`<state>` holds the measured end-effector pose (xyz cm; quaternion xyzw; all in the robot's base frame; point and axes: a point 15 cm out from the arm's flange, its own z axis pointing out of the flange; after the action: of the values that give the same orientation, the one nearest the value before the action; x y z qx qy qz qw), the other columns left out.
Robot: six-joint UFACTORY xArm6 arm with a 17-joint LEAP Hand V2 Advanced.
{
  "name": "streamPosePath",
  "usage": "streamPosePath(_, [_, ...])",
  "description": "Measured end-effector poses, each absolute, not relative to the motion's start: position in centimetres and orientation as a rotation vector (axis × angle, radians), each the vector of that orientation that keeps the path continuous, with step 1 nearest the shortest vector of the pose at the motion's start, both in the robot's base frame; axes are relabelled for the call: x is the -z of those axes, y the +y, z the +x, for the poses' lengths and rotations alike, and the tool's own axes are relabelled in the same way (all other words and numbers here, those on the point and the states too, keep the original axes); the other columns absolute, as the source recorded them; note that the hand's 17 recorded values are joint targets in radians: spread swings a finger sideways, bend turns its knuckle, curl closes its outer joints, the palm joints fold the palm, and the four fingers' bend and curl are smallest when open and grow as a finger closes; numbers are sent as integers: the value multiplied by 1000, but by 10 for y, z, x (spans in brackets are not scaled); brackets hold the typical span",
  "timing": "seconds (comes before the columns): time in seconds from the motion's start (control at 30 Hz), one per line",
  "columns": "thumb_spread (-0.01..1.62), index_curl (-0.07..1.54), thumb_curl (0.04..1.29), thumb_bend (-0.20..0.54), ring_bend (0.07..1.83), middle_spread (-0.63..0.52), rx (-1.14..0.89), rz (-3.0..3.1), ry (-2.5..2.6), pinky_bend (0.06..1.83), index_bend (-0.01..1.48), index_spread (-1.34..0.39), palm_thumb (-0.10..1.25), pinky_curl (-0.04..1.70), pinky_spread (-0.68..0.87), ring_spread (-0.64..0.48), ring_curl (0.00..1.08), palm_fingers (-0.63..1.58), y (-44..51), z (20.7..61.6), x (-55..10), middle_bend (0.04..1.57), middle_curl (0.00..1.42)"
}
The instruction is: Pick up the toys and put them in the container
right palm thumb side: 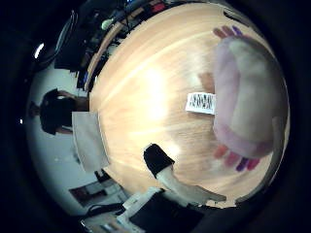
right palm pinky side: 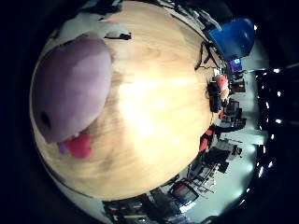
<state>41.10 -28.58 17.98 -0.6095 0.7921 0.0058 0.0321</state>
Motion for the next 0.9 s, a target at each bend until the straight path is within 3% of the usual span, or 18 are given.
streamPosePath(0.23, [940, 288, 291, -24, 728, -76, -74, -1880, 2451, 1148, 158, -426, 236, 1, 371, 3, 217, 248, -294, 420, -147, 286, 376])
streamPosePath(0.33, [986, 283, 303, 11, 807, -76, -98, -1871, 2462, 1163, 151, -419, 335, -5, 241, -59, 237, 315, -303, 422, -138, 285, 377])
streamPosePath(0.57, [1066, 260, 365, 166, 1022, -188, -99, -1844, 2481, 1450, 158, -422, 764, 85, -270, -310, 303, 791, -318, 419, -134, 344, 404])
streamPosePath(0.67, [1048, 282, 394, 222, 1077, -255, -96, -1839, 2485, 1417, 188, -446, 938, 108, -418, -377, 341, 950, -319, 419, -135, 411, 442])
streamPosePath(0.9, [972, 348, 412, 205, 1077, -352, -105, -1832, 2487, 1280, 234, -489, 1070, 118, -551, -413, 379, 1107, -323, 419, -153, 492, 502])
